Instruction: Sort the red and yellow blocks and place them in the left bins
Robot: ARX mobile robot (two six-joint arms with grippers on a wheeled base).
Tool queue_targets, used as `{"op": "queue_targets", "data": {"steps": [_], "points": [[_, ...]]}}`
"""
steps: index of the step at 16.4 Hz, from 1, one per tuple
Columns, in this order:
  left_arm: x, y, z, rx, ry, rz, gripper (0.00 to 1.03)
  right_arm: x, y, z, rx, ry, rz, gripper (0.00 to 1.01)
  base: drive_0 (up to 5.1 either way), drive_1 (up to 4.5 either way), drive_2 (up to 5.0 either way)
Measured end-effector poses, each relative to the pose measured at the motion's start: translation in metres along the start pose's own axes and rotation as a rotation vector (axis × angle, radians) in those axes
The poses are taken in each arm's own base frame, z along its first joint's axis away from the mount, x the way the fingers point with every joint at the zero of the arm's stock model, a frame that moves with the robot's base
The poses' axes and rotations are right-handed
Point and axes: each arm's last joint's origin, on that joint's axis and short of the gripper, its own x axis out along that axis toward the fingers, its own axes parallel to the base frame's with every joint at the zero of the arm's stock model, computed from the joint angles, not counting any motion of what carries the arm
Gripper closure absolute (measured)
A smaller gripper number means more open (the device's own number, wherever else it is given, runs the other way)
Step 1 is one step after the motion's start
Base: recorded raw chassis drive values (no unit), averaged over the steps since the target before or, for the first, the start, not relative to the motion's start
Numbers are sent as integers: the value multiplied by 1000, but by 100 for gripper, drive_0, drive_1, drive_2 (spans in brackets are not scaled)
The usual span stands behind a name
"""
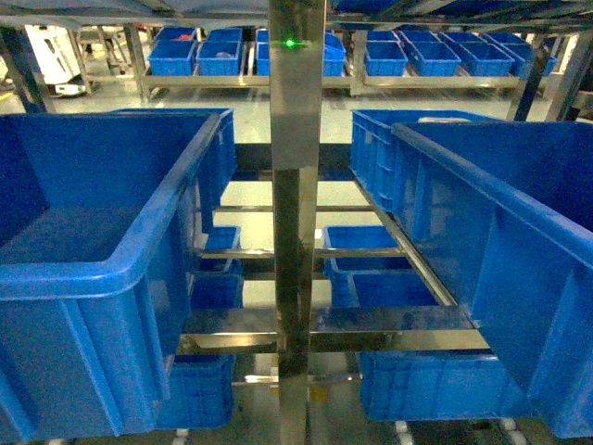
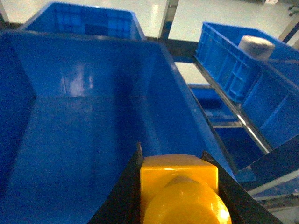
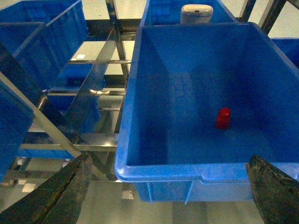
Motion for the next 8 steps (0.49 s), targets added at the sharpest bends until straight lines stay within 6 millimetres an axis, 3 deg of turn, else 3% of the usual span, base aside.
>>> {"op": "queue_targets", "data": {"steps": [5,8], "points": [[29,18,-19,40,141,51,77,0,0,0,0,0,0,3,0,0,0],[52,28,-24,109,141,81,77,0,0,0,0,0,0,3,0,0,0]]}}
